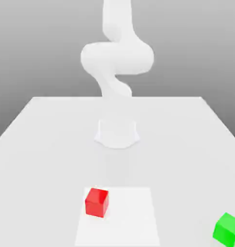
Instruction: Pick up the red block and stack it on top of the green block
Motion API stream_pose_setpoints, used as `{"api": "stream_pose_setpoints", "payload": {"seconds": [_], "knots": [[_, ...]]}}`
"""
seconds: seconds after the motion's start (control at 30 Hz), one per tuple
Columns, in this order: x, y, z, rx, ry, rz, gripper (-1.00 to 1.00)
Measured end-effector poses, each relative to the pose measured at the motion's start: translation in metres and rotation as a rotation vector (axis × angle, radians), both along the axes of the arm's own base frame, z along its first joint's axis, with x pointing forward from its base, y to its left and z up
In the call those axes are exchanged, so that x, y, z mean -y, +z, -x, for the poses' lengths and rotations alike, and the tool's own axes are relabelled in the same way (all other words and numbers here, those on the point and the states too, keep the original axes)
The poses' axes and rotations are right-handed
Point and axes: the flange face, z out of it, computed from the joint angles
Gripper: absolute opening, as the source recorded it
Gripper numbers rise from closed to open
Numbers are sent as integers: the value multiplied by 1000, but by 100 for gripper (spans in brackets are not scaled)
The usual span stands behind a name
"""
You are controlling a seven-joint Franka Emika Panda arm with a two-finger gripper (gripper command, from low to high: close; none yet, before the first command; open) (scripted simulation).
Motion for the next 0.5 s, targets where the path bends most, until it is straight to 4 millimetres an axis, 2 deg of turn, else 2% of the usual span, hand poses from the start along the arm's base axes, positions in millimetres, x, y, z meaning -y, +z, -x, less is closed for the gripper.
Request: {"api": "stream_pose_setpoints", "payload": {"seconds": [0.1, 0.23, 0.37, 0.5], "knots": [[9, -73, -36, -115, -35, -9, 0], [21, -167, -62, -257, -79, -24, 0], [32, -260, -67, -396, -122, -43, 0], [42, -350, -52, -536, -165, -64, 0]]}}
